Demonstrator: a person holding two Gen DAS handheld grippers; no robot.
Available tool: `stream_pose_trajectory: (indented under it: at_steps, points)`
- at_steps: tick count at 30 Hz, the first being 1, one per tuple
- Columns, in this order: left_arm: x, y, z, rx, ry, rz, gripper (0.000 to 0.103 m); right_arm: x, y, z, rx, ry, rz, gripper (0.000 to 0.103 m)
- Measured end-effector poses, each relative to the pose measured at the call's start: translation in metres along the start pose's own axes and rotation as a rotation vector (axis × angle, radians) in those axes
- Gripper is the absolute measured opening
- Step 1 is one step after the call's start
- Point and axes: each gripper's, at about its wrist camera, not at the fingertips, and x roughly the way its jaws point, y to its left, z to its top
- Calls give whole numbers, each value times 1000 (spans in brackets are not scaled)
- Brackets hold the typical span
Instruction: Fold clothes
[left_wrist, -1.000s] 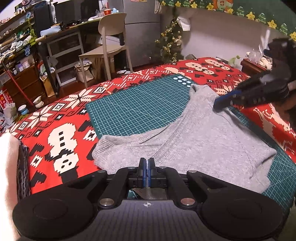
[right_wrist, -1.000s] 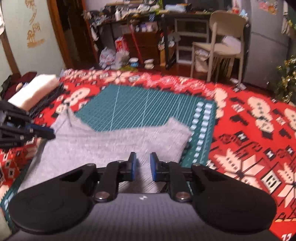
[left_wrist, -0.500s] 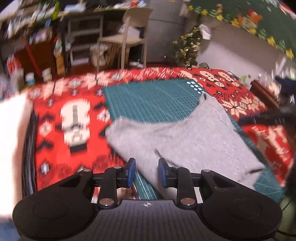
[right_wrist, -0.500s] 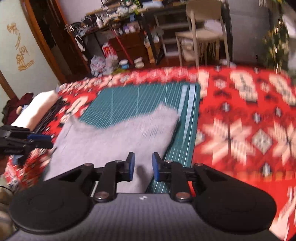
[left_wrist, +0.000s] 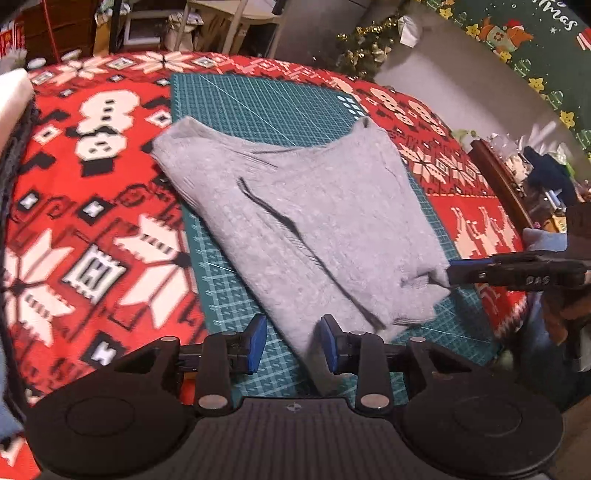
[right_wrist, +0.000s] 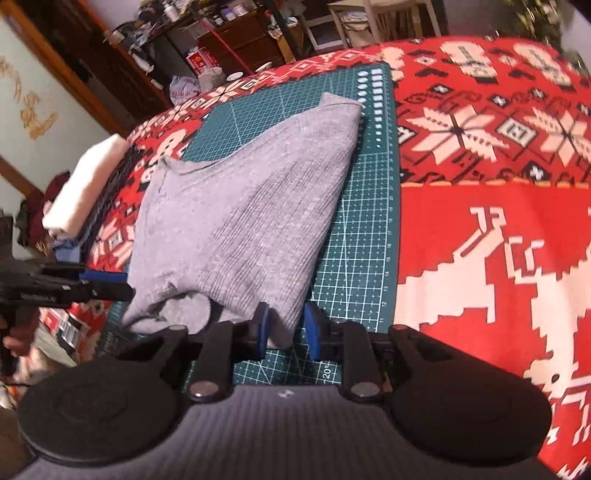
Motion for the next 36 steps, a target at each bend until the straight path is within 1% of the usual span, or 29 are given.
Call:
stream_pose_trajectory:
  at_steps: [1, 3, 4, 6, 12, 18, 20, 21, 22, 23, 24, 26, 28, 29, 30, 31, 33, 34, 36]
  points:
    - [1, -2, -1, 6, -1, 2, 29, 1, 2, -1, -8, 3, -4, 9]
    - [4, -7, -1, 35, -4, 32, 12, 2, 5, -2, -13, 4, -13, 8]
    - [5, -9, -1, 48, -4, 44, 11, 1, 6, -1, -12, 7, -17, 7]
    - [5, -14, -1, 73, -6, 65, 7, 1, 7, 0, -7, 12, -20, 7]
    - [-2, -19, -7, 134, -13, 111, 6, -1, 18, -9, -32, 66, 13, 7]
    - [-10, -13, -19, 140, 2, 119, 6, -6, 31, -24, -51, 116, 59, 7]
    - [-13, -14, -19, 139, 3, 110, 8, -8, 33, -26, -52, 115, 67, 9]
    - [-15, -13, -19, 131, -3, 108, 10, -12, 33, -26, -50, 105, 69, 13]
    - [-18, -12, -19, 123, -11, 106, 11, -16, 33, -25, -53, 88, 65, 14]
    - [-21, -12, -19, 115, -19, 105, 17, -21, 32, -24, -61, 70, 56, 17]
    - [-24, -11, -19, 108, -29, 106, 23, -26, 32, -22, -70, 51, 44, 24]
    - [-30, -9, -18, 97, -52, 113, 27, -35, 31, -19, -90, 16, 18, 28]
    - [-36, -7, -17, 85, -72, 114, 27, -40, 32, -13, -114, -16, 1, 38]
    - [-39, -6, -16, 81, -83, 112, 27, -41, 34, -11, -131, -29, -4, 42]
    - [-42, -5, -15, 78, -95, 111, 27, -43, 36, -8, -149, -42, -8, 51]
    - [-43, -4, -14, 78, -106, 108, 27, -43, 39, -5, -170, -53, -12, 63]
    - [-45, -4, -12, 78, -129, 100, 27, -43, 47, -1, -220, -73, -18, 74]
    - [-46, -4, -11, 80, -140, 93, 27, -43, 52, 1, -242, -86, -19, 78]
    - [-47, -5, -8, 88, -161, 70, 27, -40, 60, 6, -278, -93, -4, 80]
